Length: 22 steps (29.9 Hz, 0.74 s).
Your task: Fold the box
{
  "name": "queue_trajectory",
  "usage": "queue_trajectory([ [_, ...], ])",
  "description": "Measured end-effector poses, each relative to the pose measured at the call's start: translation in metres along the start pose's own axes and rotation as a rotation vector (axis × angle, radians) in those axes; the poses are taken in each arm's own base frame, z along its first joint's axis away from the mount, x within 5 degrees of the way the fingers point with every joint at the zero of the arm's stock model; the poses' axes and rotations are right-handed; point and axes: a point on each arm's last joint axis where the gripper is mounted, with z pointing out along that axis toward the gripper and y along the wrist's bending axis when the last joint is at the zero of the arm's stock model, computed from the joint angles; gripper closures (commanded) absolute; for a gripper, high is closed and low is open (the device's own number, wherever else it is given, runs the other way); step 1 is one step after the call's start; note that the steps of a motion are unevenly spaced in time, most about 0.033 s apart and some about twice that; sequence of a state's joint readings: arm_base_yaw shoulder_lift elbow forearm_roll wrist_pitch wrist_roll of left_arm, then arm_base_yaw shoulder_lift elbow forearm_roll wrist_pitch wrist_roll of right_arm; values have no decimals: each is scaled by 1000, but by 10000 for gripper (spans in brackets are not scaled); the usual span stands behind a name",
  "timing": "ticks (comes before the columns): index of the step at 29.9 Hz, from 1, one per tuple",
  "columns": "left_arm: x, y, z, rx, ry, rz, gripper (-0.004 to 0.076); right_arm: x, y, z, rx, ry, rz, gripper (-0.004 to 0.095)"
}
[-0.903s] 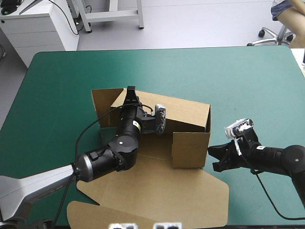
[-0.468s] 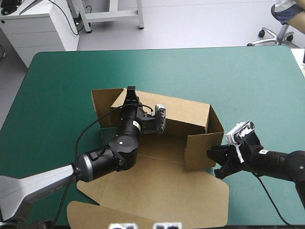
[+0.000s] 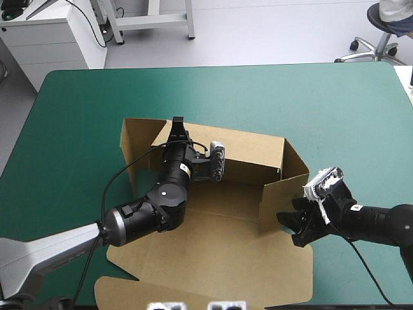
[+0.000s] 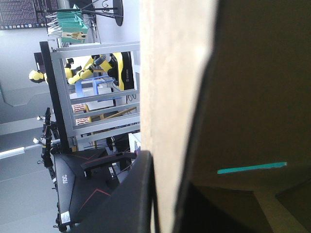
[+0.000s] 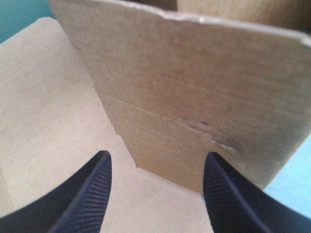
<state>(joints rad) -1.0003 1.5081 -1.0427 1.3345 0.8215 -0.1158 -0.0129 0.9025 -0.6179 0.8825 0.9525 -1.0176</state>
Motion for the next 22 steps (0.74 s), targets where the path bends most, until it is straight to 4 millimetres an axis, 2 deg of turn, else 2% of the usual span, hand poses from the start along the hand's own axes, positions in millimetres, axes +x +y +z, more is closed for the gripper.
queue_trajectory([
  [1,0,0,0,0,0,0,732,2,0,0,-4,18,5,539],
  [2,0,0,0,0,0,0,732,3,1,0,-8,33,10,650],
  [4,0,0,0,0,0,0,732,6,2,0,-18,67,30,930],
  [8,0,0,0,0,0,0,732,8,6,-1,-62,96,69,922],
  [10,0,0,0,0,0,0,732,3,11,-4,-103,86,78,922],
  [14,0,0,0,0,0,0,732,-30,18,-23,-114,-13,88,922],
  [17,0,0,0,0,0,0,732,-63,21,-45,-50,-108,110,922],
  [22,0,0,0,0,0,0,732,-105,10,-70,105,-137,140,922],
])
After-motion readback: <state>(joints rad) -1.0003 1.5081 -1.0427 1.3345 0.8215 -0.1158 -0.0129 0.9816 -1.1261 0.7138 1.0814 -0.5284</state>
